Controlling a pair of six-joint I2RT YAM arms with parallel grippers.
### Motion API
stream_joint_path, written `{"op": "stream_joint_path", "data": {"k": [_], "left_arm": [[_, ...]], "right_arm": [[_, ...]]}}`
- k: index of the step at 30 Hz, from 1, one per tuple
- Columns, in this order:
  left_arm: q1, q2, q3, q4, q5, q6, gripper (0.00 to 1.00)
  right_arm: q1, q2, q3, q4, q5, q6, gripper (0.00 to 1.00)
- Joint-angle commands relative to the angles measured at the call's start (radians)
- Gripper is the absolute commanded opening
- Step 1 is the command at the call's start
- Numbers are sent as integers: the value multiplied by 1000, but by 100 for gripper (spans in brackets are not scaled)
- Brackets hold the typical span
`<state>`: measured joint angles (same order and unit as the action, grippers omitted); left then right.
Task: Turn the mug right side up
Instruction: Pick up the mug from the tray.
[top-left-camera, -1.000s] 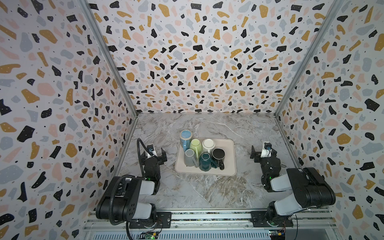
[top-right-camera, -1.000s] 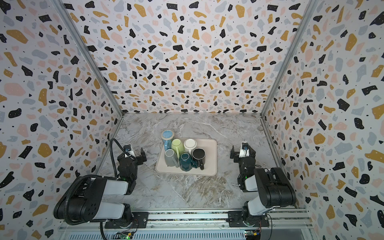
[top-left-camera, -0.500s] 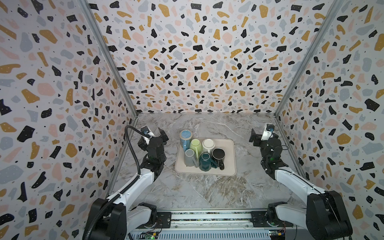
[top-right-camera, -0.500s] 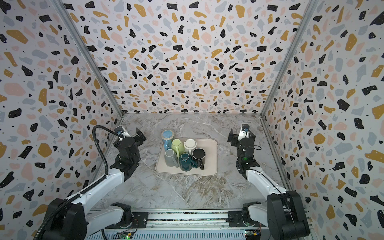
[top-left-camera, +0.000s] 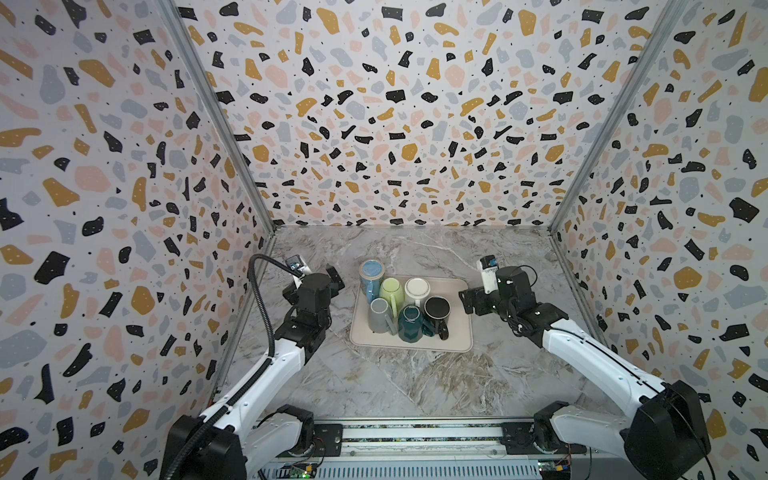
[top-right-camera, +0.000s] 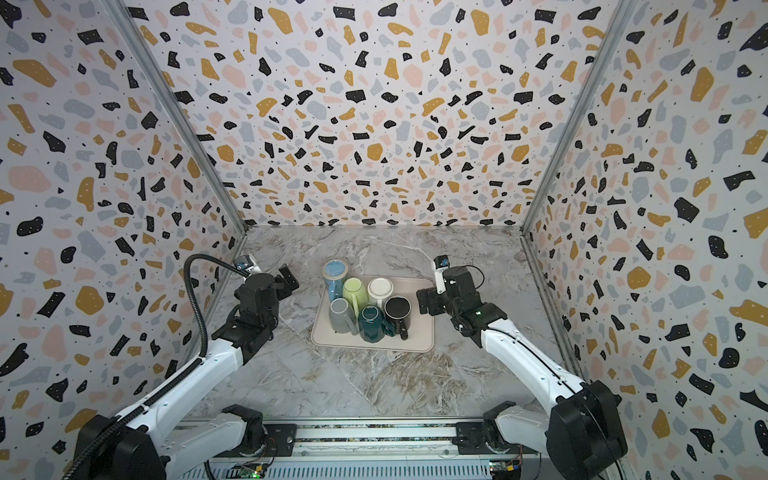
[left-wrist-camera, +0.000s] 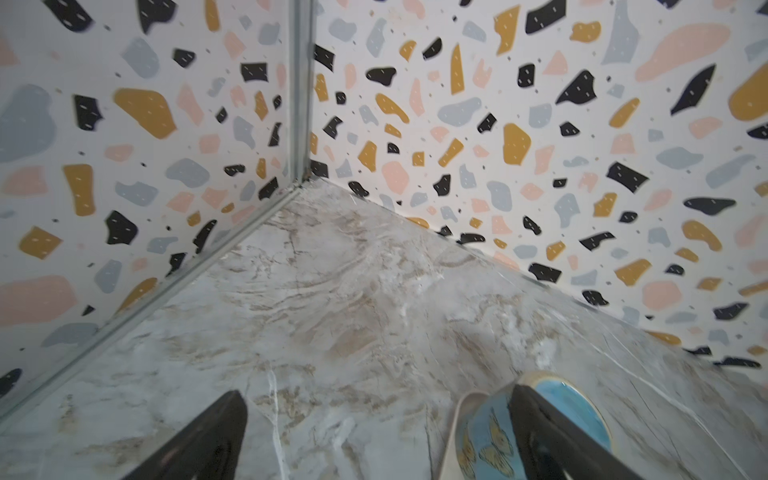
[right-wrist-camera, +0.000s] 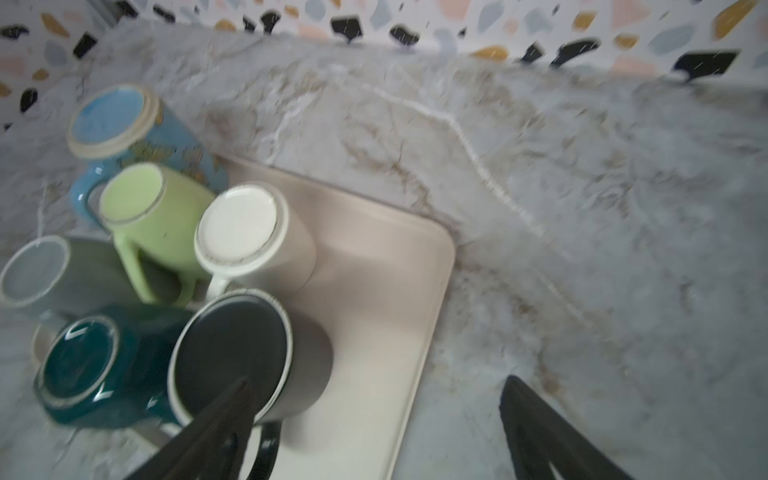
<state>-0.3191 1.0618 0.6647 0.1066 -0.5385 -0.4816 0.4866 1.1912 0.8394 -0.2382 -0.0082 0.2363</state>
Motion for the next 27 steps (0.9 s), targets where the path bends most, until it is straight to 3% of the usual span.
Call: {"op": "stream_joint_path", "data": {"k": [1, 11, 18, 27], "left_arm": [[-44, -20, 32, -83, 84, 25, 100], [-136, -136, -5, -215, 165, 42, 100], [-149, -179, -51, -234, 170, 54, 100], [-166, -198, -109, -227, 189, 52, 100]], "right_arm": [[40, -25, 62, -200, -71, 38, 88], [152, -6, 119, -312, -131, 85, 67], [220, 37, 95, -274, -131, 132, 52], [230, 80, 76, -226, -112, 155, 47]]}}
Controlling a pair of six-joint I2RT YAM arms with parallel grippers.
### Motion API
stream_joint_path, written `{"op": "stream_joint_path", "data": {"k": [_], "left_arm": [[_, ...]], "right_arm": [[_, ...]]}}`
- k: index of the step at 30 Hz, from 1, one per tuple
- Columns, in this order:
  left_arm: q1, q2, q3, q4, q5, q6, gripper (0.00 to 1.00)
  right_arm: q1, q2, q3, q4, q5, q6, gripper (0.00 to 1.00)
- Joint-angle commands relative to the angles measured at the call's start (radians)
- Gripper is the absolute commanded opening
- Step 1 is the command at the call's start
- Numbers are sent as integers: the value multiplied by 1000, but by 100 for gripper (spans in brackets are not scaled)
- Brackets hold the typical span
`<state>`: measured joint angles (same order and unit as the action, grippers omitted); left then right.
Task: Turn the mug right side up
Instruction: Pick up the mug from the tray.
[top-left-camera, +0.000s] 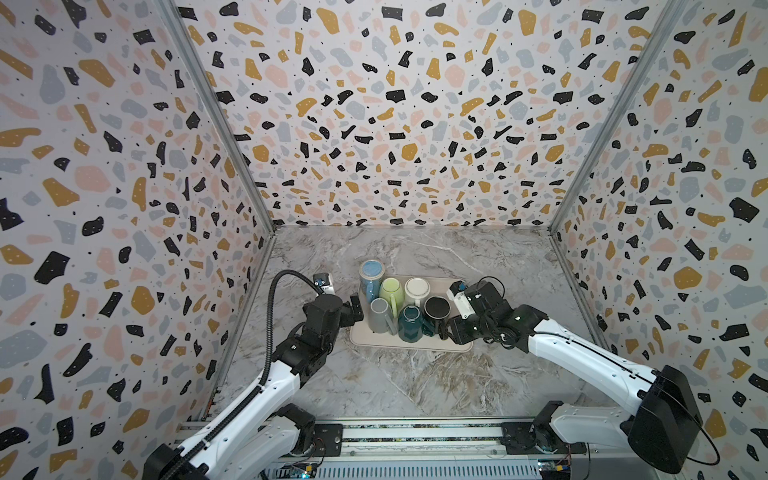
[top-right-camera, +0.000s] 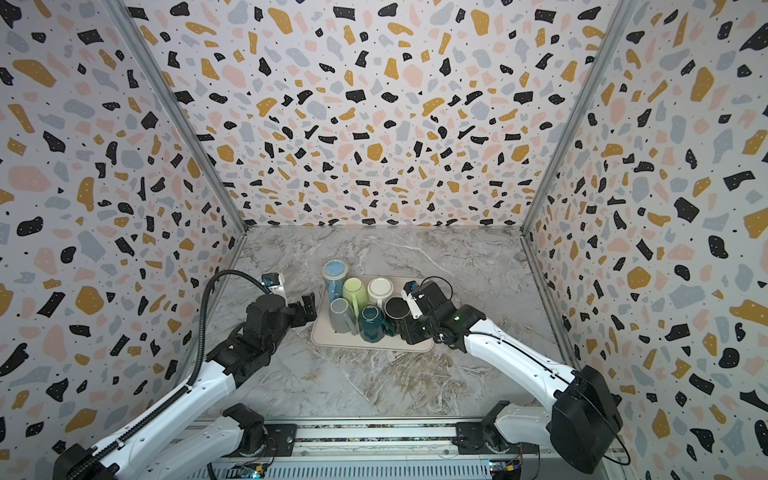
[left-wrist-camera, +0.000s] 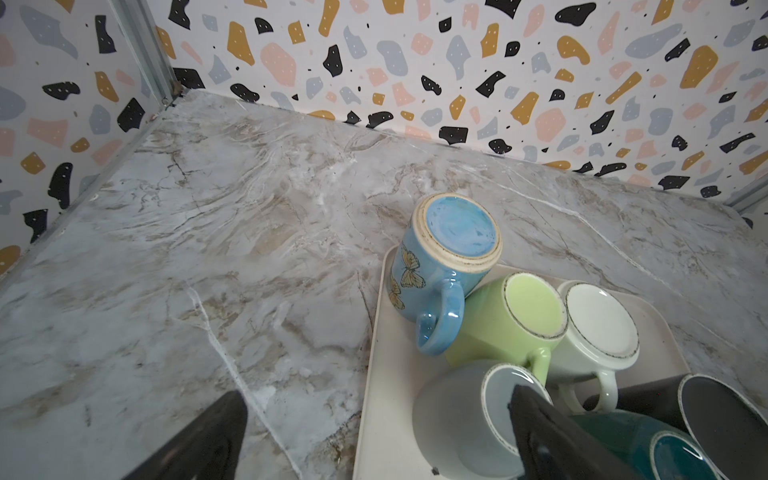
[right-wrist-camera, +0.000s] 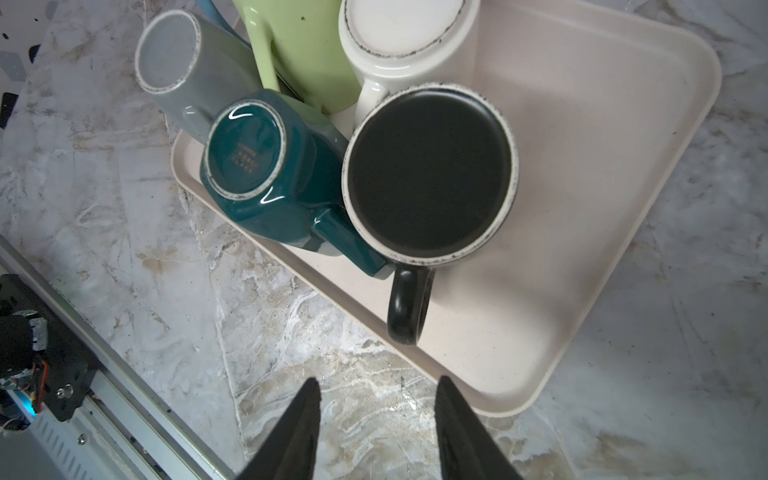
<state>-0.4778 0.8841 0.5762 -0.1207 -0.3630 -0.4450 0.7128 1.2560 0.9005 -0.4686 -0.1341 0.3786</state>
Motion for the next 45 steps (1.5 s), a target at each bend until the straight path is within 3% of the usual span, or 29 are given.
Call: {"op": "stream_joint_path", "data": {"k": [1, 14, 27, 31, 45], "left_arm": [[-7, -25, -29, 5, 13, 16, 100], [-25, -71, -39, 6, 102, -21, 100], [-51, -89, -67, 16, 62, -6, 100], [-57, -92, -71, 15, 52, 3, 100], [-62, -99, -89, 22, 38, 5, 100]], "right_arm": [[5, 26, 20, 4, 16, 8, 47], [5, 110, 35, 41, 35, 12, 39], [5, 231, 129, -15, 77, -14, 37], [10, 274, 161, -63, 153, -25, 36], [13, 331, 204, -111, 209, -53, 22]]}}
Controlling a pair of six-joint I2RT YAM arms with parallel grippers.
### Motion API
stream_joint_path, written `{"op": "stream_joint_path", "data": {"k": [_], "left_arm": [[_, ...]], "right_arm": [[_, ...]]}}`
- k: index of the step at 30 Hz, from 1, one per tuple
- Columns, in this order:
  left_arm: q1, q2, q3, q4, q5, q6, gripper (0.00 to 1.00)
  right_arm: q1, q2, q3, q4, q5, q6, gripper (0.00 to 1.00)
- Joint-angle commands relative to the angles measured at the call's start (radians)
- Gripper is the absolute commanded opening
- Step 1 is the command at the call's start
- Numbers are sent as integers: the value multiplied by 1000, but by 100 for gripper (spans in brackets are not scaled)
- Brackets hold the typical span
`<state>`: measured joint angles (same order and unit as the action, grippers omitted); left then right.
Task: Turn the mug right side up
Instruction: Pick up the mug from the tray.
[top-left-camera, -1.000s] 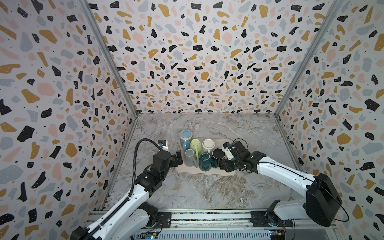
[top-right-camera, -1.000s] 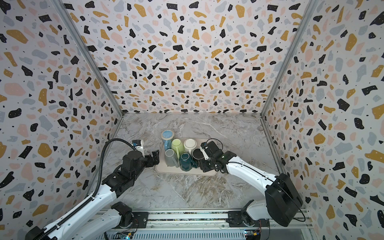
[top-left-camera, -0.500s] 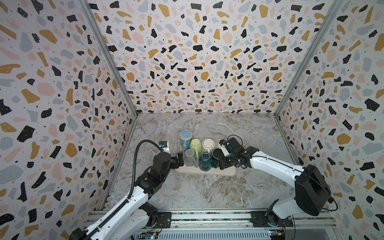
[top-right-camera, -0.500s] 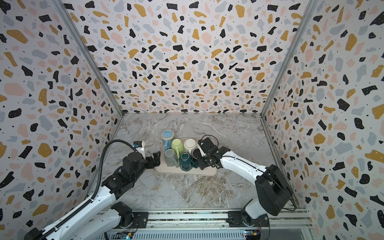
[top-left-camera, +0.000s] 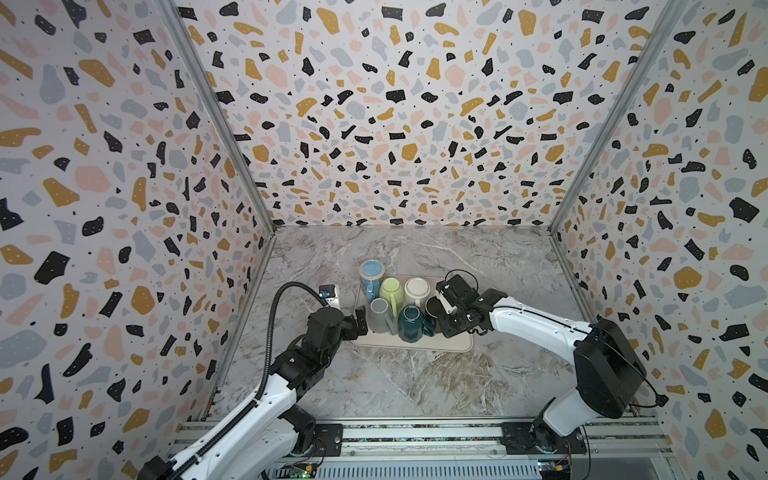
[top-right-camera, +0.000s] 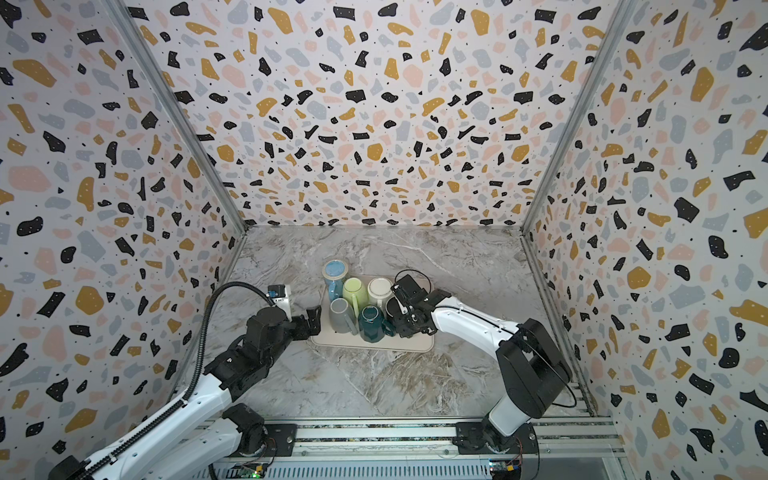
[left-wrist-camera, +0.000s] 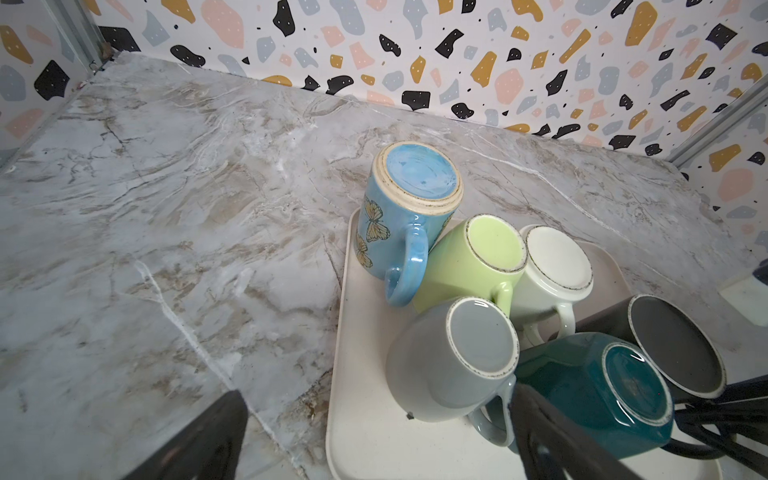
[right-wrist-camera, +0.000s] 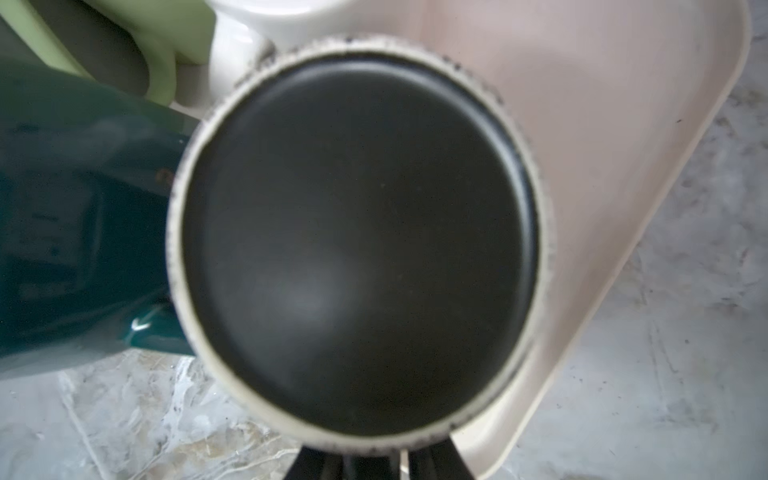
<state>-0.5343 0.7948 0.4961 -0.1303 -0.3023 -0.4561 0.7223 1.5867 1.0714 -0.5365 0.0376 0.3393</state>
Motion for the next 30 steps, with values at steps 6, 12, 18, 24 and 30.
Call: {"op": "stream_joint_path", "data": {"k": [6, 12, 18, 24, 30], "left_arm": [[-6, -4, -16, 44, -25, 17, 100], [-6, 9, -16, 38, -57, 8, 100], [-6, 17, -4, 32, -75, 9, 100], [-4, 34, 20, 32, -74, 2, 100], [-4, 92, 59, 65, 37, -16, 100]], "right_arm": [[-2, -9, 39, -43, 39, -29, 4], [-17, -62, 30, -28, 20, -35, 0], [-29, -169, -16, 36, -51, -42, 0], [-32, -310, -78, 127, -143, -21, 0], [-58, -430, -161, 248, -305, 16, 0]]}}
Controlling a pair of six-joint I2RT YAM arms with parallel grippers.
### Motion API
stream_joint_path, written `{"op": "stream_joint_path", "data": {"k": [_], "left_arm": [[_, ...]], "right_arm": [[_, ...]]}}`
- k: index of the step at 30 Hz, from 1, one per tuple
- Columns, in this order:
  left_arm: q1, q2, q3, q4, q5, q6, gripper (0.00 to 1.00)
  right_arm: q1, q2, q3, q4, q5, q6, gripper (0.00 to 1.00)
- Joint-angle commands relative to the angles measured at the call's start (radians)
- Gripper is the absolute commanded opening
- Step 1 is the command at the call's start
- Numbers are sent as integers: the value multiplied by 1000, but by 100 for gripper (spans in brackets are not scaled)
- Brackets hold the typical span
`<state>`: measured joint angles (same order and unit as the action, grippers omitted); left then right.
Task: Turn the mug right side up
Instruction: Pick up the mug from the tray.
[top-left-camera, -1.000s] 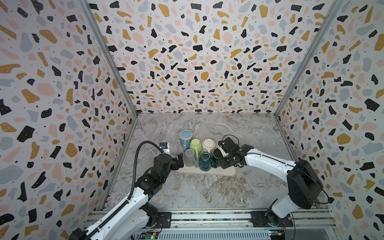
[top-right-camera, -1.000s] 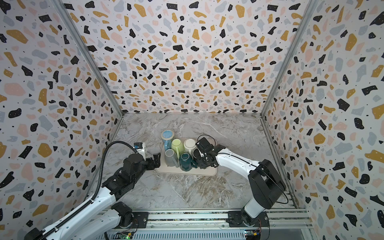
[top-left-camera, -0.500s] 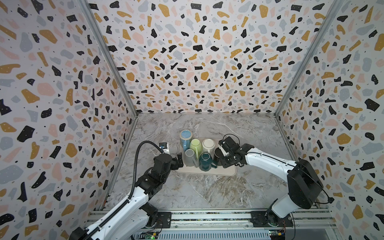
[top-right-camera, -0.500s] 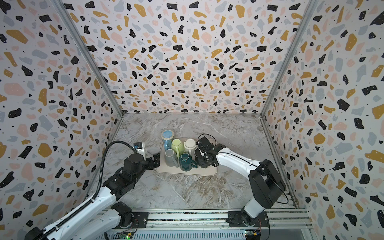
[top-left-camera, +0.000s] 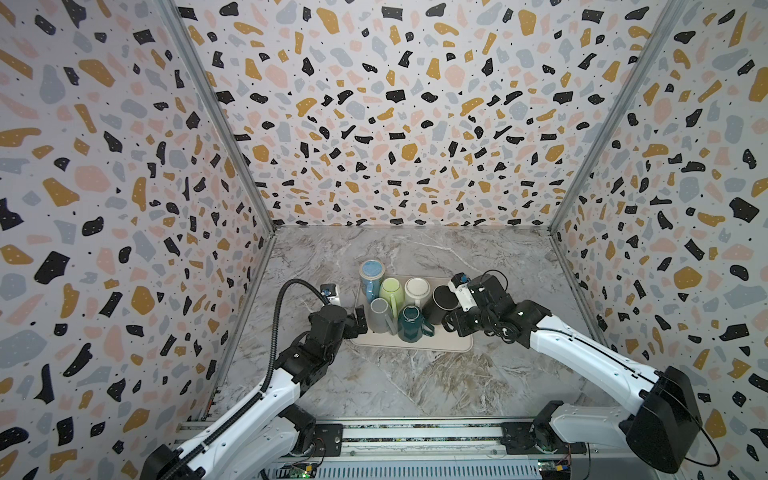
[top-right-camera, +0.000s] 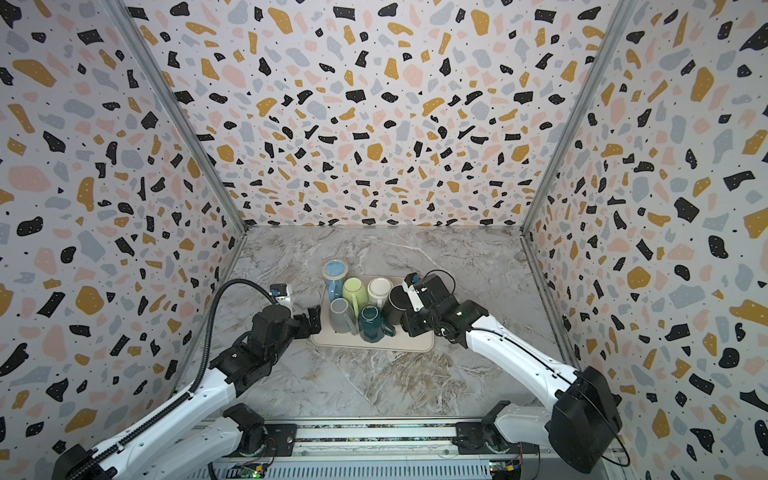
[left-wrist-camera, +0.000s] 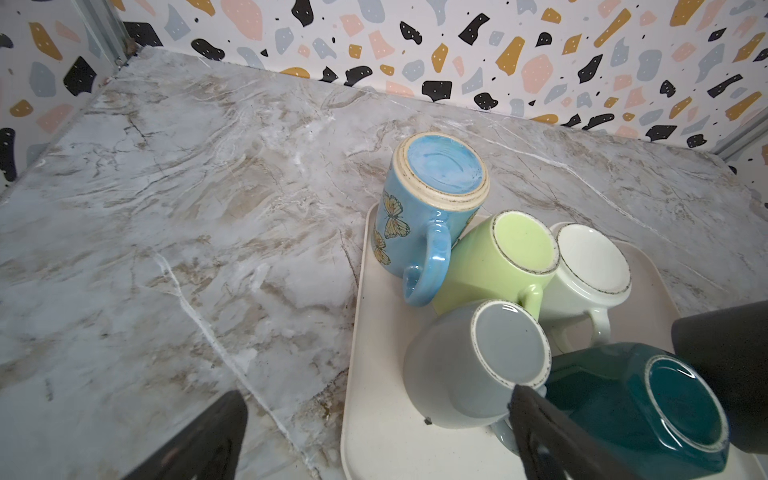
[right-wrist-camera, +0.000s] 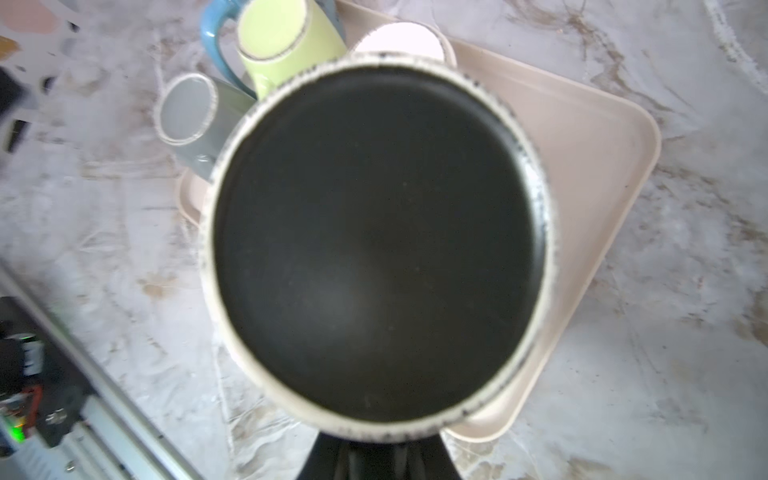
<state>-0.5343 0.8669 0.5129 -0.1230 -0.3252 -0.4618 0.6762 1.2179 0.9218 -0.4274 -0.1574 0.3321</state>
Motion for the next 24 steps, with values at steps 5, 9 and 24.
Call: {"op": "stream_joint_path", "data": {"k": [5, 9, 24], "left_arm": [[-4, 80, 87, 83, 165, -27, 99], [-4, 100, 107, 124, 186, -41, 99], [-6, 219, 167, 307, 471, -156, 87]], "right_arm": [[-39, -131, -77, 246, -220, 64, 0], [-54, -165, -113, 309, -250, 87, 0], [-111, -225, -200, 590, -385, 227, 0]]}}
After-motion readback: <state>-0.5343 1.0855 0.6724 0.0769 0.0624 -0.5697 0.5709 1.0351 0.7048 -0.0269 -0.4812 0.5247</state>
